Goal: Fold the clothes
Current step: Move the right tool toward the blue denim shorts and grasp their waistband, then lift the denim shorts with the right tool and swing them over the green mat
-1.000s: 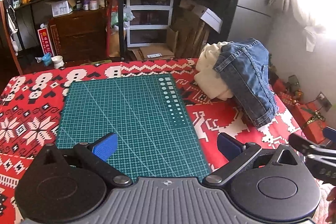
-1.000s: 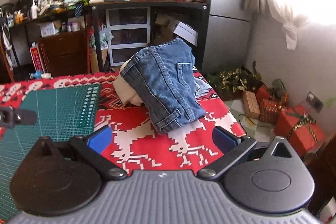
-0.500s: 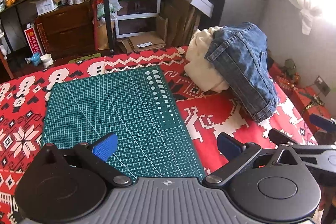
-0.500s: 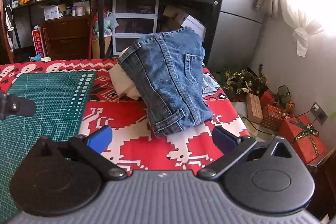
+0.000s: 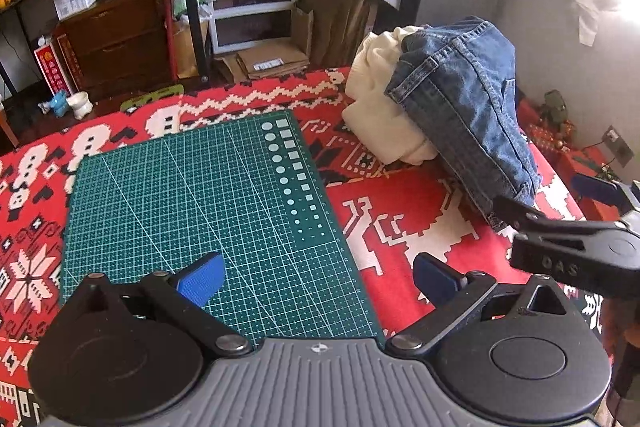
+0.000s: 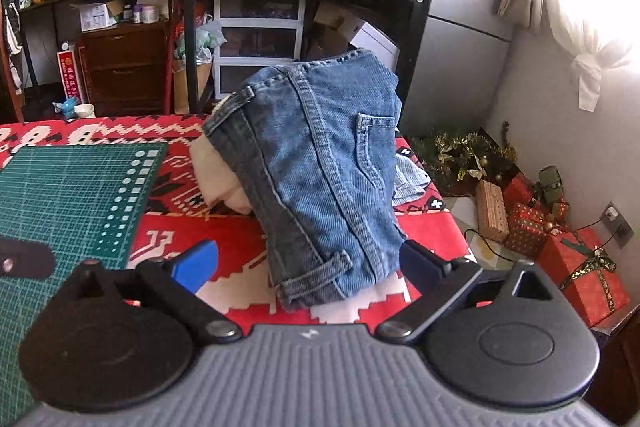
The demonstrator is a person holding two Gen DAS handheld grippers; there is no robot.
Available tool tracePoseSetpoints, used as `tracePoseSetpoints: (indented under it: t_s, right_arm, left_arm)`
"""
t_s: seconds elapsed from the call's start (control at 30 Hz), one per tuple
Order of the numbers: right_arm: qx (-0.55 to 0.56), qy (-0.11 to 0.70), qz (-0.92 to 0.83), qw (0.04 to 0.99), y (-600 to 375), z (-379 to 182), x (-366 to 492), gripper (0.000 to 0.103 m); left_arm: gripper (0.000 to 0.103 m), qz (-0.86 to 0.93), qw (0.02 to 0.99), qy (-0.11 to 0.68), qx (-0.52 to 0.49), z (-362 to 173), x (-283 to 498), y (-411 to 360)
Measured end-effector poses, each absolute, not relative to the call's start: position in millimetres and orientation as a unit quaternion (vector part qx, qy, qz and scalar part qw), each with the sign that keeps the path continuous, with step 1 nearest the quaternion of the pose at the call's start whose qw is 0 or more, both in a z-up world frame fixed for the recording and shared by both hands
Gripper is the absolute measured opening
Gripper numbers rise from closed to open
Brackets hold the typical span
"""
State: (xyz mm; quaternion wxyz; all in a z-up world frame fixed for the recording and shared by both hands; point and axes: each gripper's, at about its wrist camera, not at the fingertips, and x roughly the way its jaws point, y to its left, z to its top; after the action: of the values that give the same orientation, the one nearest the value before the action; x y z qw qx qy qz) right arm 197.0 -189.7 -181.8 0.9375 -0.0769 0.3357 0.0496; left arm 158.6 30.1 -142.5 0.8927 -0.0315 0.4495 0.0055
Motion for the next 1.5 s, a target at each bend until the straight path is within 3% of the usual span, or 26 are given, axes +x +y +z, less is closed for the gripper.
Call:
tracePoseSetpoints:
  t_s: [0.53,0.57,0.7,0.8,1.07,1.5]
  right_arm:
    - [-0.11,0.363,0.032,0.925,-182.6,-234.7,276.0,0.098]
    - [-0.108,0.365,0.035,0.924,-182.0,-236.6,280.4,0.095]
    - [-0.105,0.361,0.047,0.925,-177.6,-236.8,284.4,0.05]
    - [-0.098,0.354,0.048,0.929,-177.3,-230.4,277.0,0.038]
    - [-0.097,0.343,0.087,0.93,-176.6,-197.6,211.6,0.03]
    - [-0.124,0.338,0.178,0.916,-131.5,-162.5,72.3,0.025]
  left_arm:
    - [0.097,0.007,0.877,0.478,-0.054,-152.1,167.4,44.1]
    - [0.096,0.008,0.876,0.479,-0.058,-152.2,167.3,46.2]
    - [0.089,0.006,0.871,0.485,-0.075,-152.0,165.4,54.5]
    - [0.08,0.003,0.87,0.485,-0.084,-151.0,162.0,59.3]
    - [0.059,0.006,0.874,0.48,-0.08,-151.3,148.6,68.1]
    - [0.059,0.017,0.877,0.468,-0.106,-150.3,96.9,96.4]
